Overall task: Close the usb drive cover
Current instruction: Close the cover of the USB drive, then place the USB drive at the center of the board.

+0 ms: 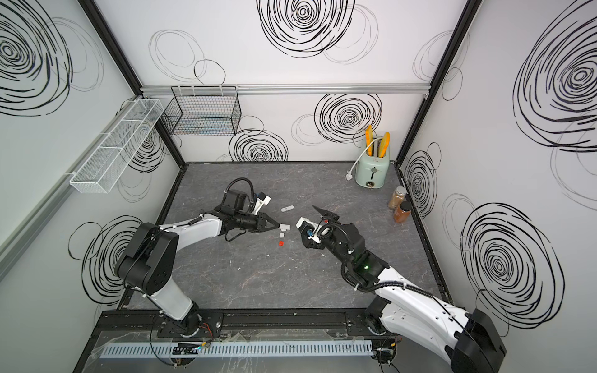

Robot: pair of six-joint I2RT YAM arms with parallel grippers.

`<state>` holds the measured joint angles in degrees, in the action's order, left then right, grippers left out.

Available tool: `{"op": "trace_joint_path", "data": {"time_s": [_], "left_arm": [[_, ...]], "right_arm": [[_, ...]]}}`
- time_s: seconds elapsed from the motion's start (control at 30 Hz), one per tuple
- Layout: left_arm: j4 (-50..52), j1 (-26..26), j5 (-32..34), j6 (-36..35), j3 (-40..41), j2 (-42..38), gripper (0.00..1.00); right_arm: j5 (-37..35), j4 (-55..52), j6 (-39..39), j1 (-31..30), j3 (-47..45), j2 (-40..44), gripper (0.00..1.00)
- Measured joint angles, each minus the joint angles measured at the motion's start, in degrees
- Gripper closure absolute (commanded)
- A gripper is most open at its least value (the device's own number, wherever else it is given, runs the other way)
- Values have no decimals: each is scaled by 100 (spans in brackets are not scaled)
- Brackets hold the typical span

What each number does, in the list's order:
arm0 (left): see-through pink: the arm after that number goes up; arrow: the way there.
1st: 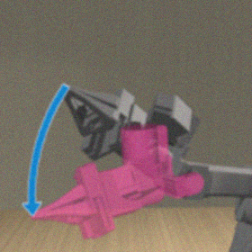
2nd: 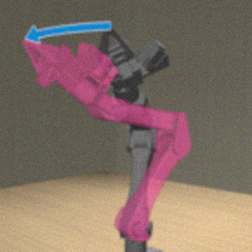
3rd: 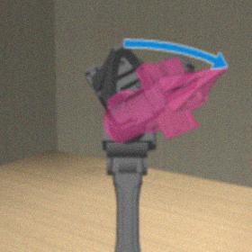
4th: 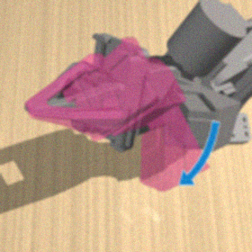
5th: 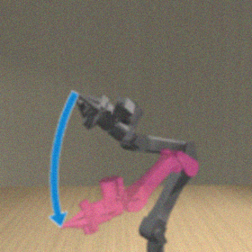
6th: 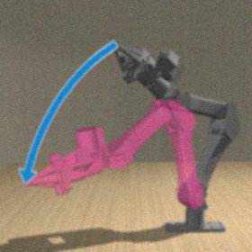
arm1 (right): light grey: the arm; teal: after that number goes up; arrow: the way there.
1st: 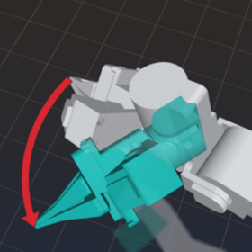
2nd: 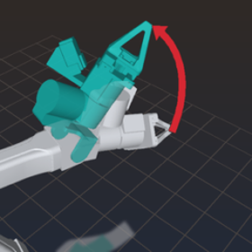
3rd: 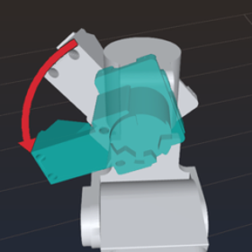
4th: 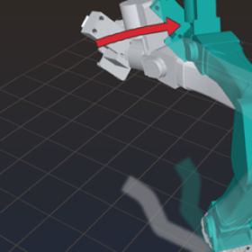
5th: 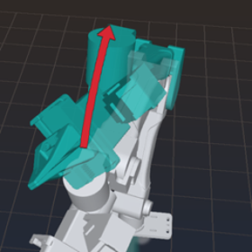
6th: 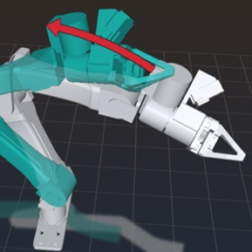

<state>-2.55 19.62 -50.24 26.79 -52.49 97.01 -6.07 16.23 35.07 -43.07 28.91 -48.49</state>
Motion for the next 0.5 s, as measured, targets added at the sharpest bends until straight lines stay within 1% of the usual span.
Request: {"op": "trace_joint_path", "data": {"time_s": [0.2, 0.33, 0.5], "left_arm": [[-144, -111, 144, 428, -63, 9, 100], [-155, -225, 234, 640, -413, 232, 100], [-516, -293, 341, 1117, -632, 605, 100]], "right_arm": [[-144, -754, -380, 435, 0, 553, 1], [-219, -1204, -737, 553, -50, 848, 1], [-450, -1134, -1137, 579, -796, 1475, 1]]}}
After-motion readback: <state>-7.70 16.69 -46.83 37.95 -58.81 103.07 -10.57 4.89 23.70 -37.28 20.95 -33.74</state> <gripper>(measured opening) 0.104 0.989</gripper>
